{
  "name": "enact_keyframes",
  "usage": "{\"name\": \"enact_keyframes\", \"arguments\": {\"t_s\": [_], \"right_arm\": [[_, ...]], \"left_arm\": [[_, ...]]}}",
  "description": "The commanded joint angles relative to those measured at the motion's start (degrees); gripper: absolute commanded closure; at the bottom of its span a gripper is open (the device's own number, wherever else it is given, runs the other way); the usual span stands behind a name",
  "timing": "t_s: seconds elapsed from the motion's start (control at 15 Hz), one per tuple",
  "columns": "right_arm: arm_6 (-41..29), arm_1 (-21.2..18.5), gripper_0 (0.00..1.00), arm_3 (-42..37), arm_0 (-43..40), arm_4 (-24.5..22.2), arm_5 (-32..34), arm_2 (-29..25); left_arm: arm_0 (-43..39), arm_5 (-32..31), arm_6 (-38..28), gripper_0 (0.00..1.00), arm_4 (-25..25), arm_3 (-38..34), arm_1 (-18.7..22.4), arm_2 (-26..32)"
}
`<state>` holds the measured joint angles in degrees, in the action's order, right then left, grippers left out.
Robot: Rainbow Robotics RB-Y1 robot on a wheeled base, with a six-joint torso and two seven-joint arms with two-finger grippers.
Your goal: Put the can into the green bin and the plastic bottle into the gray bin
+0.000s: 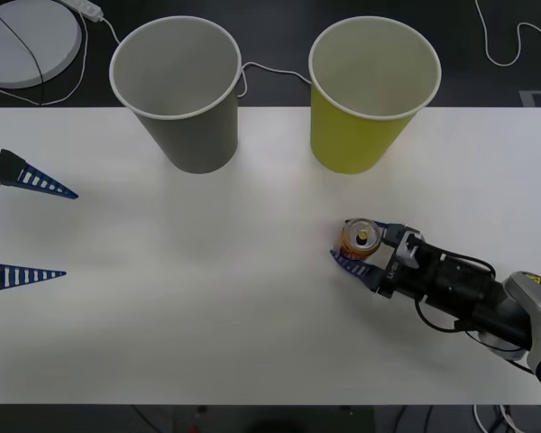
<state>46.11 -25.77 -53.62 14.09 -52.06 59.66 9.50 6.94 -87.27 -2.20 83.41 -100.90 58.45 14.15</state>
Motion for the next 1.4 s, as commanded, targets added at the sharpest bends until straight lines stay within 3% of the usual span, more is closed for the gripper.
{"name": "enact_keyframes", "arguments": {"t_s": [0.07,0.4,0.53,1.07,1.27,1.4], "right_arm": [[-0.6,-0.7,1.00,-0.5,0.1,-0.1,0.1,0.0],[-3.2,-4.5,1.00,-2.2,0.0,-0.1,2.4,0.0],[-8.1,-6.3,1.00,-4.7,-0.4,-2.5,3.4,-0.4],[-40.3,-13.8,1.00,-32.2,-11.3,-21.4,3.9,-12.0],[-56.6,-15.5,1.00,-44.1,-14.9,-29.9,4.8,-17.4],[-67.1,-15.9,1.00,-50.0,-15.6,-34.9,9.2,-22.0]], "left_arm": [[0.0,0.0,0.0,0.00,0.0,0.0,0.0,0.0],[0.0,0.0,0.0,0.00,0.0,0.0,0.0,0.0],[0.0,0.0,0.0,0.00,0.0,0.0,0.0,0.0],[0.0,0.0,0.0,0.00,0.0,0.0,0.0,0.0],[0.0,0.0,0.0,0.00,0.0,0.0,0.0,0.0],[0.0,0.0,0.0,0.00,0.0,0.0,0.0,0.0]]}}
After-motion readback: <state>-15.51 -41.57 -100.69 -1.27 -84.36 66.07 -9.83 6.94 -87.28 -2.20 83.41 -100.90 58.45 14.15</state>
